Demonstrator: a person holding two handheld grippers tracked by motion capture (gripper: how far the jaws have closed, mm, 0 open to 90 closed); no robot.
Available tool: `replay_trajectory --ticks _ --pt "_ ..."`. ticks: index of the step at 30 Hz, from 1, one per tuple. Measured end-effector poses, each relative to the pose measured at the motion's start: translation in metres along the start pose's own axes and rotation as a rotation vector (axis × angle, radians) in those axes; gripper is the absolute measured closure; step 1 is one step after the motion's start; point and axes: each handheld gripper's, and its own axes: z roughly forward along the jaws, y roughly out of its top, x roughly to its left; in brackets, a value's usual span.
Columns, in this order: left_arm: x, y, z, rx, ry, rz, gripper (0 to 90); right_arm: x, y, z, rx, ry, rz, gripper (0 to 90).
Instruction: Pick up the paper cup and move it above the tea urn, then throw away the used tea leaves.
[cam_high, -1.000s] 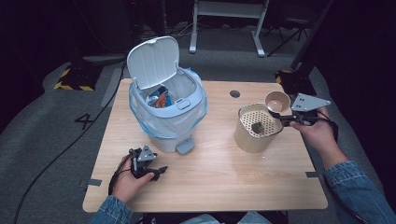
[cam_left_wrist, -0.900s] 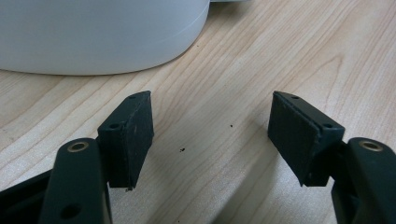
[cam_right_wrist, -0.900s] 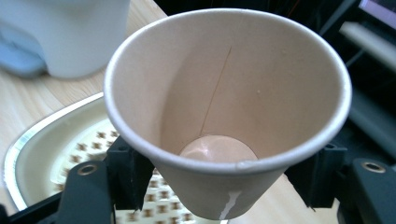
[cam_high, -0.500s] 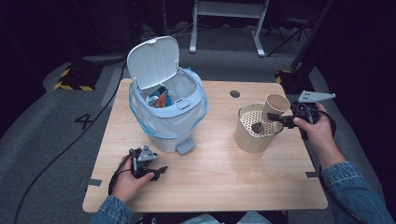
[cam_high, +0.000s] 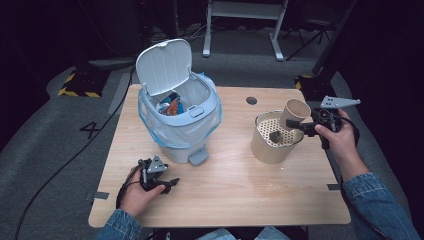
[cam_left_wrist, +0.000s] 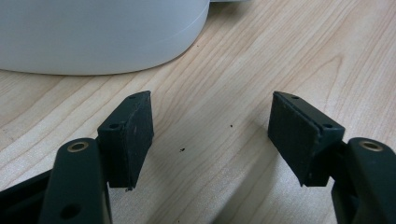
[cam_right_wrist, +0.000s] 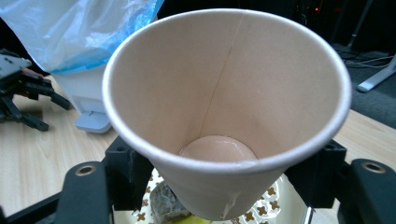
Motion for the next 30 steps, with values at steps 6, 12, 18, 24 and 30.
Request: replay_trajectory --ticks 6,12,18,24,30 --pt "0.0 0.0 0.0 0.0 0.0 0.0 31.4 0.002 0.002 0.003 0.013 -0.002 -0.024 31.8" --pt "0.0 0.0 0.0 0.0 0.0 0.001 31.3 0.005 0.006 0.006 0.019 0.002 -0.042 31.7" --pt "0.0 0.0 0.0 0.0 0.0 0.001 31.3 0.009 0.016 0.012 0.021 0.018 -0.064 31.7" --pt "0.0 0.0 0.0 0.0 0.001 0.002 31.4 0.013 0.032 0.021 0.023 0.044 -0.083 31.6" --pt "0.0 0.0 0.0 0.0 0.002 0.002 31.4 0.019 0.051 0.03 0.024 0.077 -0.101 31.7"
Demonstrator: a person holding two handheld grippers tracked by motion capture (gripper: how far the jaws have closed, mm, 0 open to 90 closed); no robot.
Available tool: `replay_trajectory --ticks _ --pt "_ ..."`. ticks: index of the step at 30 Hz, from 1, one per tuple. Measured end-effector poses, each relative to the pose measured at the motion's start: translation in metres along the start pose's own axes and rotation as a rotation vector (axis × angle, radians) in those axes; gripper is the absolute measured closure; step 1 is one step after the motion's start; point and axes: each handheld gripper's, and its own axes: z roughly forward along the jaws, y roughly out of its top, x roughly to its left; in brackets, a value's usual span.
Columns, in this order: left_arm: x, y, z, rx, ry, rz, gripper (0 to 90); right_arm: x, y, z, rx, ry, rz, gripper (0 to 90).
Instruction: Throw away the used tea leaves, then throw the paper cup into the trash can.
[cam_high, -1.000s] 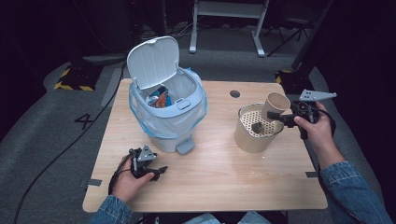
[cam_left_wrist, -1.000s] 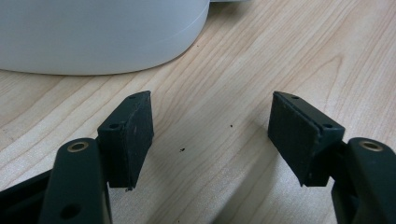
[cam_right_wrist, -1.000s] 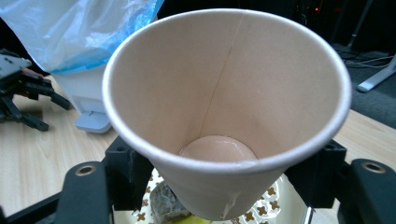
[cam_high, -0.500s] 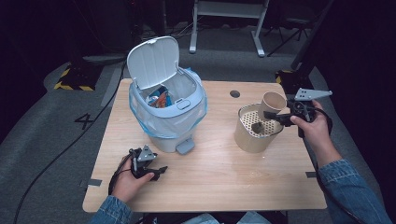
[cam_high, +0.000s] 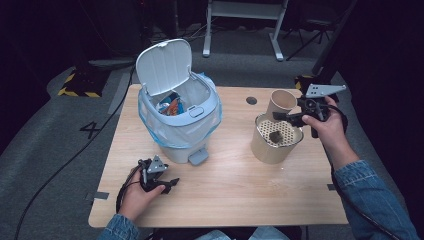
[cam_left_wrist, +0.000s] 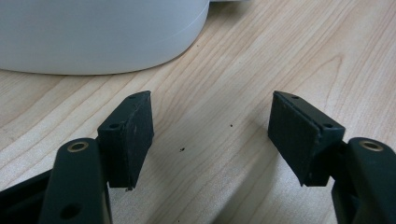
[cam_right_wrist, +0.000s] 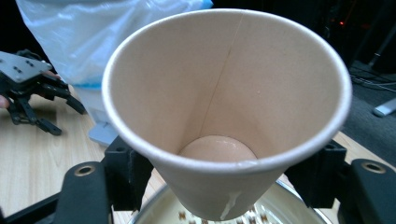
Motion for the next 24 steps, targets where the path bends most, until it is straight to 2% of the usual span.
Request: replay_trajectory --ticks 4,11,18,24 --pt "0.0 0.0 0.0 0.0 -0.001 -0.001 31.4 0.003 0.02 0.006 0.011 0.039 -0.005 31.8" --pt "0.0 0.0 0.0 0.0 -0.001 -0.001 31.4 0.012 0.064 0.023 0.028 0.069 -0.037 31.7" --pt "0.0 0.0 0.0 0.001 -0.001 -0.001 31.3 0.025 0.107 0.051 -0.008 0.114 -0.08 31.4" --pt "0.0 0.0 0.0 -0.001 0.001 0.003 31.2 0.038 0.132 0.082 -0.011 0.147 -0.115 31.3"
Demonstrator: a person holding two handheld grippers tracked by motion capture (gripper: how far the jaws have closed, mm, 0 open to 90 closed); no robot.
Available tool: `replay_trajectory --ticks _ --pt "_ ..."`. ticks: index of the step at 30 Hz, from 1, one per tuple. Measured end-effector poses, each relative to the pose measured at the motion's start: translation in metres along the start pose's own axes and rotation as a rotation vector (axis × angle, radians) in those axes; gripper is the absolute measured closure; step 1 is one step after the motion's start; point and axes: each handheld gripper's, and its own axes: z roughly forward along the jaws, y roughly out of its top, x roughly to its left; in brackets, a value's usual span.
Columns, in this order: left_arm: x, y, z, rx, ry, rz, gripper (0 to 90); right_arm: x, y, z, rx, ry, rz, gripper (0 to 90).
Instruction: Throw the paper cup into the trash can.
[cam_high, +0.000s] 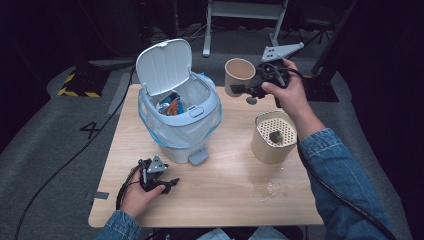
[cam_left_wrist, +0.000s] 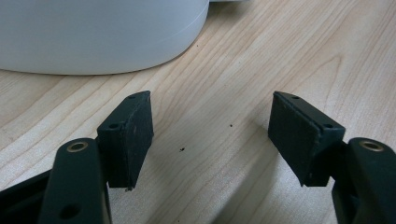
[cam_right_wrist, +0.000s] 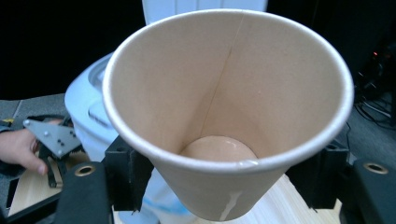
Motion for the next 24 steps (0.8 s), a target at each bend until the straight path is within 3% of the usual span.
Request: replay_trajectory --ticks 10,17,24 --pt "0.0 0.0 0.0 0.0 -0.001 0.0 31.1 0.015 0.027 0.053 0.005 0.06 -0.045 30.9" --pt "0.0 0.0 0.0 0.0 -0.001 0.0 31.1 0.02 0.035 0.083 0.05 0.066 -0.085 30.8" --pt "0.0 0.0 0.0 0.0 -0.002 -0.001 31.1 0.02 0.035 0.105 0.097 0.065 -0.082 30.8"
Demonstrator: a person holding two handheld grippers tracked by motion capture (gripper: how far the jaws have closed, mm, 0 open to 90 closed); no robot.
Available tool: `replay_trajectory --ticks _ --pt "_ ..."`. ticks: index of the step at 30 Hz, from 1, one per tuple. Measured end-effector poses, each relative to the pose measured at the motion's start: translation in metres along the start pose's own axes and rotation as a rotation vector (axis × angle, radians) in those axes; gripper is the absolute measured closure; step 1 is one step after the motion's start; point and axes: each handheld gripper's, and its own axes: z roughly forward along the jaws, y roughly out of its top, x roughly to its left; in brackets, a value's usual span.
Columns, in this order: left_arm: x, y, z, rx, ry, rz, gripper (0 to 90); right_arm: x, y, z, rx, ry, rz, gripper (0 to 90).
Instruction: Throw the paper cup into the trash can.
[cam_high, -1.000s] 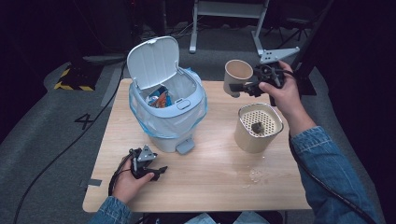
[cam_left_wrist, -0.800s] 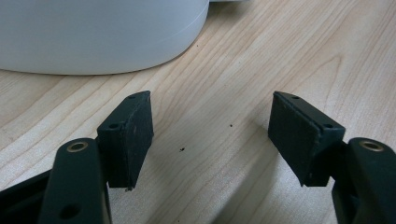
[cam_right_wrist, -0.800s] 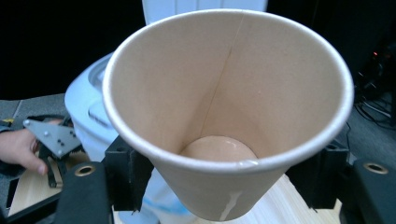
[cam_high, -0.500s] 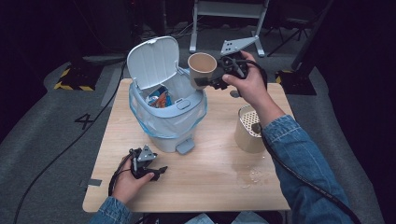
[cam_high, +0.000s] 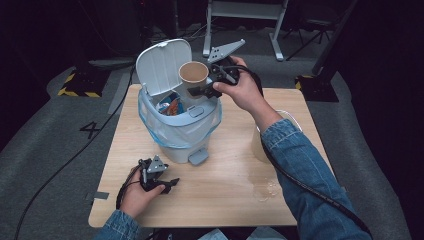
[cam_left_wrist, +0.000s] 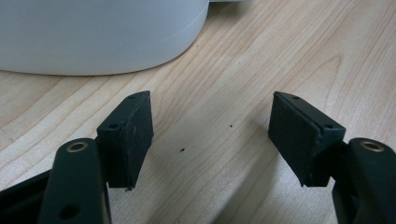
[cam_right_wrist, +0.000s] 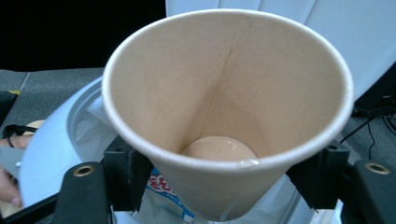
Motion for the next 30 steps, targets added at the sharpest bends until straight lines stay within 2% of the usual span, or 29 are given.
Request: replay_trajectory --ticks 6,10,12,14,17,21,25,30 --pt "0.0 0.0 0.0 -0.001 0.0 0.001 31.1 0.0 -0.001 0.014 0.056 0.004 0.037 30.6" --pt "0.0 0.0 0.0 -0.002 -0.002 -0.002 31.1 -0.001 -0.002 0.021 0.068 0.007 0.053 29.3" --pt "0.0 0.0 0.0 -0.001 -0.002 -0.002 31.1 0.0 -0.003 0.024 0.079 0.012 0.043 27.5" --pt "0.0 0.0 0.0 0.0 -0.001 0.0 31.1 0.001 -0.003 0.026 0.069 0.003 0.022 16.9" --pt "0.0 0.0 0.0 -0.001 -0.003 -0.003 31.1 0.001 -0.003 0.028 0.049 -0.019 0.0 15.3" --pt "0.0 0.0 0.0 -0.001 -0.002 -0.001 31.1 0.002 -0.001 0.024 -0.008 -0.038 0.006 15.6" --pt "0.0 0.0 0.0 -0.001 -0.003 -0.002 31.0 0.003 0.0 0.015 -0.019 -0.033 0.006 16.4" --pt "0.0 0.0 0.0 -0.001 -0.005 -0.002 31.0 0.005 0.0 -0.005 -0.033 -0.042 0.028 19.4"
